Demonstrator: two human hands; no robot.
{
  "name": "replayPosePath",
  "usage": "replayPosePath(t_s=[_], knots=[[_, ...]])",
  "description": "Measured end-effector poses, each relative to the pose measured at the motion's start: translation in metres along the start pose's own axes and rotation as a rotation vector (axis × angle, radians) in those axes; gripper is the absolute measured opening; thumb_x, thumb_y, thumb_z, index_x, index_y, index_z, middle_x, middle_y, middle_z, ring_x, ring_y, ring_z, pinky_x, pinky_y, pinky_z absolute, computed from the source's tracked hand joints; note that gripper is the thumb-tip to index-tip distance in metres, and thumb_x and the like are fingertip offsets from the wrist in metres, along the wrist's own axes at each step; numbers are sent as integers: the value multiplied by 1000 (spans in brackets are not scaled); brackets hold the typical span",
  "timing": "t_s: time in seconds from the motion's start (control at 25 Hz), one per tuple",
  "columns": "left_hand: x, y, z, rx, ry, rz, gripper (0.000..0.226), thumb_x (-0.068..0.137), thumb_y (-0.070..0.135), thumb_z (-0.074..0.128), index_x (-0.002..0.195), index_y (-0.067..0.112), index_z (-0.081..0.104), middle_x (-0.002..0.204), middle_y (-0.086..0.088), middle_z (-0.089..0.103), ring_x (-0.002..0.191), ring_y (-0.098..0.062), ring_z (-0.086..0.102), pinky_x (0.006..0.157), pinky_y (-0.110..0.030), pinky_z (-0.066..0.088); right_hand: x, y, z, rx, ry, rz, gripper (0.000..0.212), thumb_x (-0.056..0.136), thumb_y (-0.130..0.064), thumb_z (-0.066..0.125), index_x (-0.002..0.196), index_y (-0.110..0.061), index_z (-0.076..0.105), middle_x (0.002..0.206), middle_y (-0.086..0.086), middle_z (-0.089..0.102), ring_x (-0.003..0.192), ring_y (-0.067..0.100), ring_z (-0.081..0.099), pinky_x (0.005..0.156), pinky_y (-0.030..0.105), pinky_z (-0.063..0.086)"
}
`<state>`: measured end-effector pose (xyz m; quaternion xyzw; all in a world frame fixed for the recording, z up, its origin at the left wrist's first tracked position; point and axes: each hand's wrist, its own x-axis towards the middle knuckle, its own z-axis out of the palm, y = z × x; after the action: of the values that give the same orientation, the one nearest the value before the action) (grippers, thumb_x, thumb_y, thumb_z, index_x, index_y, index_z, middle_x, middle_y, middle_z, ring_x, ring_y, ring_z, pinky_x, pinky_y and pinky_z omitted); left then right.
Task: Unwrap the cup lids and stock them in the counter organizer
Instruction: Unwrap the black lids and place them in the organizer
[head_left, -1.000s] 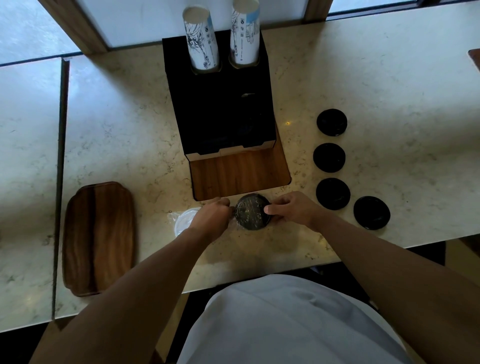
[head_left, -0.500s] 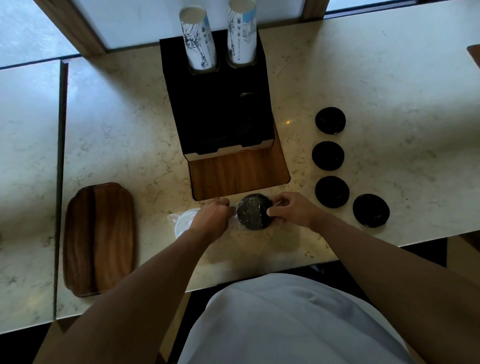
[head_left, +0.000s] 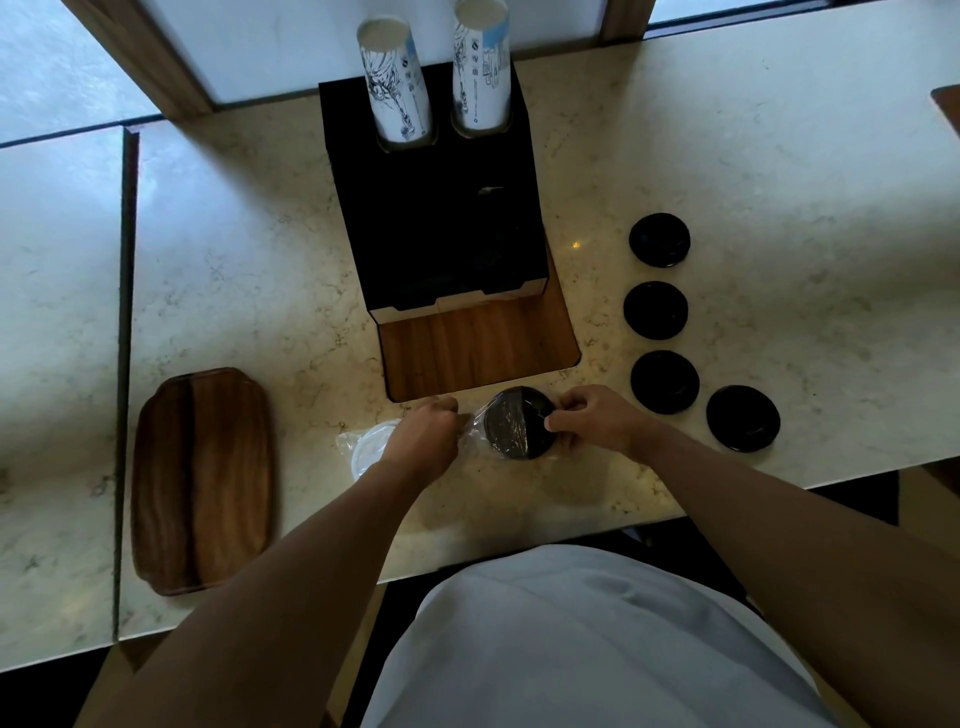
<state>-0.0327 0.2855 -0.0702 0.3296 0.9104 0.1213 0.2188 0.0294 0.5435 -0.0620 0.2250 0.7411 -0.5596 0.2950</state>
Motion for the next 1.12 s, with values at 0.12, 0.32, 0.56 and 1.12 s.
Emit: replayPosePath(t_s=[0.12,0.32,0.56,1.12], knots=[[-2,-3,2,-14,-13,-19,37,97,5,57,130,17,68,102,-10,63,99,-26,61,83,-37,55,-1,8,-13,34,35,15,11,87,-21,71,94,-14,75,82,3,76,68,12,71,65,27,57],[1,-7,3,-25,-24,-22,38,97,7,57,132,18,67,105,-9,64,101,-26,61,83,-36,54,0,15,-22,79,0,47,19,88,-23,70,106,-20,75,96,5,77,80,19,73,69,27,57],[-4,-4,6,37,30,-41,38,97,29,58,133,20,64,119,-9,67,111,-28,60,92,-40,49,-4,16,-19,161,-6,42,39,86,-24,75,124,-19,67,105,7,74,83,16,67,68,27,52],[-13,-8,3,153,30,-84,72,84,61,59,142,21,46,133,-6,57,120,-25,53,100,-42,46,-11,19,-9,146,94,-68,44,79,-33,81,120,-22,70,109,-5,74,102,11,69,89,30,57]])
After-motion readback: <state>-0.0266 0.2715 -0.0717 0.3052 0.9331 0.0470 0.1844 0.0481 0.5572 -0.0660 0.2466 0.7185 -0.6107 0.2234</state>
